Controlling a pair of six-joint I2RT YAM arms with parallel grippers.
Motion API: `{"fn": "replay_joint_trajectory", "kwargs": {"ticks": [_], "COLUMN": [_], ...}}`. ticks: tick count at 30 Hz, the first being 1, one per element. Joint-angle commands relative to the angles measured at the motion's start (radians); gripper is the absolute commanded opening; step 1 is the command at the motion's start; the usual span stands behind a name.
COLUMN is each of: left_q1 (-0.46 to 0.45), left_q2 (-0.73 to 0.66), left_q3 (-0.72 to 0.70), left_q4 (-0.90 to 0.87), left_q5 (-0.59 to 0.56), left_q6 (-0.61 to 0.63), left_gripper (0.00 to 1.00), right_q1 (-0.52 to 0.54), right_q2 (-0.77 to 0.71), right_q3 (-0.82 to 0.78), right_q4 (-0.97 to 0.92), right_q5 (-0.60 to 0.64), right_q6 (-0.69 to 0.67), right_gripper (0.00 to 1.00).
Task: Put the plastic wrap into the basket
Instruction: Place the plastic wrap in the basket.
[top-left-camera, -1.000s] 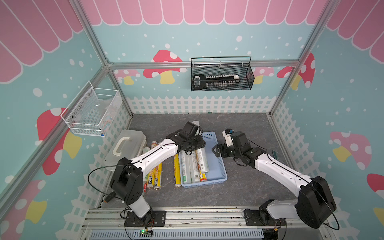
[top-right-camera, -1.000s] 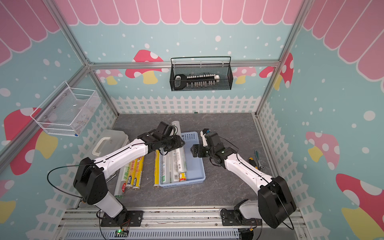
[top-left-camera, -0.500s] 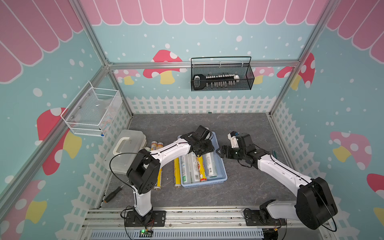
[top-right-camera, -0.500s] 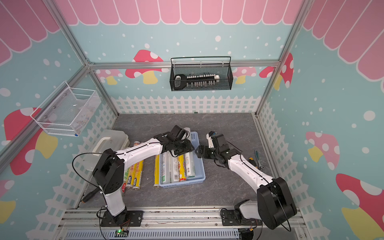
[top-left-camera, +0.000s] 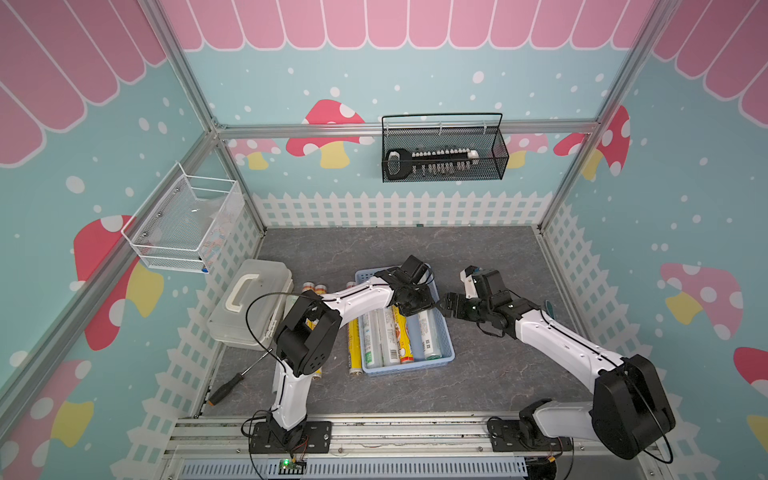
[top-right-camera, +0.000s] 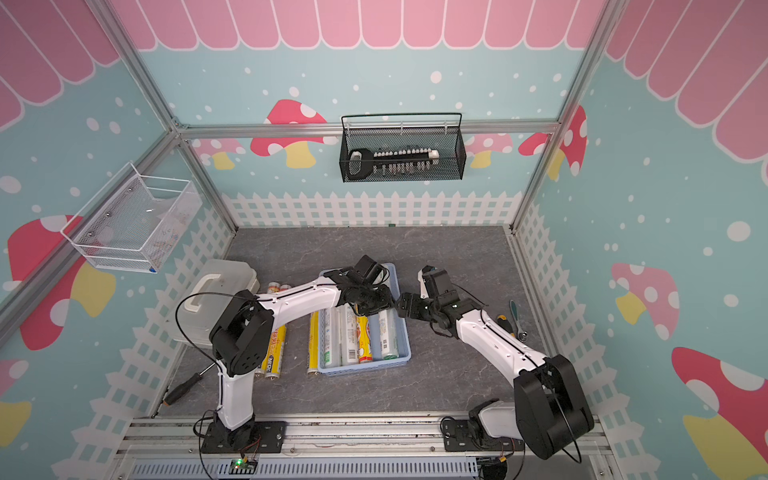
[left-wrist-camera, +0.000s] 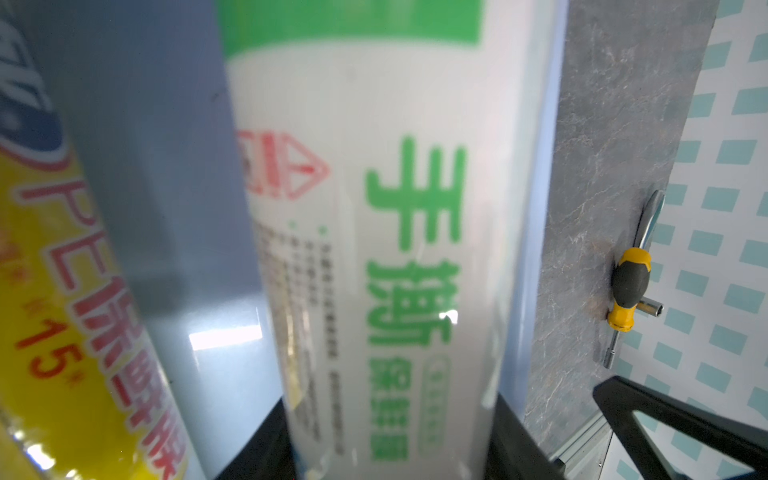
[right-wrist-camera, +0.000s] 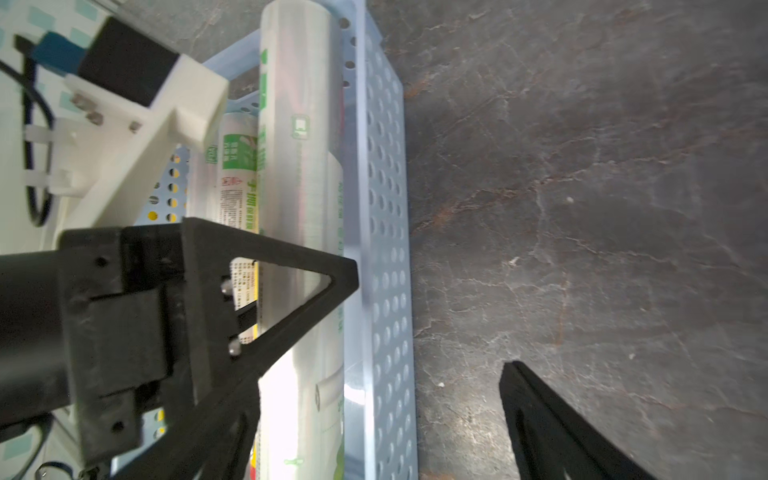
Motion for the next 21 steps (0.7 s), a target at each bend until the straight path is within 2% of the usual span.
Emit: {"fn": "replay_joint_trajectory", "kwargs": {"ticks": [1, 4, 15, 21], "left_q1": [-0.006, -0.006, -0.007, -0.007], "left_q2": [0.013, 0.035, 0.044, 0.035], "left_q3": [0.047, 0.055, 0.047, 0.036], "left_q4": [0.042, 0.042, 0.044, 0.043], "left_q5": [0.030, 0.043, 0.027, 0.026], "left_q6": [-0.031, -0.049, -0.073, -0.075], "left_gripper": [0.31, 0.33, 0.59, 0.65], "right_q1": [-0.012, -0.014, -0.014, -0.014], "right_q2": [-0.025, -0.023, -0.013, -0.010], "right_q3": [-0.024, -0.027, -0.016, -0.016], "right_q4": [-0.046, -0.044, -0.043, -0.043], "right_q5": [0.071, 0.067, 0.037, 0.032], "right_q6": [0.036, 0.036, 0.021, 0.019], "right_gripper": [0.92, 0.92, 0.92, 0.92]}}
